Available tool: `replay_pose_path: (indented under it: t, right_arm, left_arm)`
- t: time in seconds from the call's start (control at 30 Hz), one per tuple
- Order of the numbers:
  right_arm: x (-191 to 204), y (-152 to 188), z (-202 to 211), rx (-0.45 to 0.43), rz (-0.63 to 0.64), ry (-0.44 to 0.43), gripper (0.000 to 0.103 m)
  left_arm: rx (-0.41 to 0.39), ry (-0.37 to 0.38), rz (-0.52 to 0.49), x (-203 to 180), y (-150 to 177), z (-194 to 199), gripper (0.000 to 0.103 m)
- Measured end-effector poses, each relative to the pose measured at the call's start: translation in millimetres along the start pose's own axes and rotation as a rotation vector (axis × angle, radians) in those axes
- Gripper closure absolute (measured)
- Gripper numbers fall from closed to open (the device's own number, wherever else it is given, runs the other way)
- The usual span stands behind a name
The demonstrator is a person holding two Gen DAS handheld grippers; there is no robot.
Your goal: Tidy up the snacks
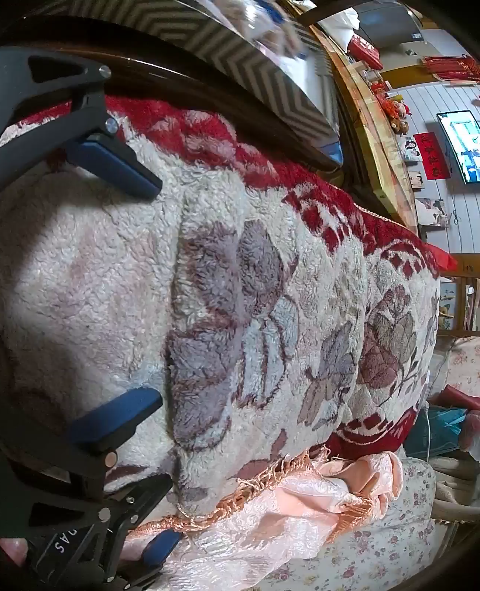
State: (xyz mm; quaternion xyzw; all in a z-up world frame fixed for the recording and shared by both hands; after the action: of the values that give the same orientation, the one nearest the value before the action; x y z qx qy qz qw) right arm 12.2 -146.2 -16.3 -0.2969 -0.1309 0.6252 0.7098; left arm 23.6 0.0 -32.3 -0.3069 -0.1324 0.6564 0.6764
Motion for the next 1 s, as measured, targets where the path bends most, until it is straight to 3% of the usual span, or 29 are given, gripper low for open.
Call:
replay_pose_path:
  t: [1.0]
  right_arm:
    - [-1.7, 2.4, 0.7, 0.002, -0.001, -0.001, 0.005]
  left_arm:
    - [0.0, 0.0, 0.0, -0.1, 0.1, -0.2, 0.0]
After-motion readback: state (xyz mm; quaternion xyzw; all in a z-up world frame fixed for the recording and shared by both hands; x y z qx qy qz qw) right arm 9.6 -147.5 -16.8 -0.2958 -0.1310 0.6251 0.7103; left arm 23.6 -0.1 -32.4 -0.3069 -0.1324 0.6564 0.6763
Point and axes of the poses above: each gripper's, at about its wrist camera, not at the fingertips, and z roughly against the way its jaws point, x to its left, y to its underside, the point moved 4 cm from there along -z, roughly the way its jaws point, and after that the axes turned 14 degrees about y, right-handed, at the moved point
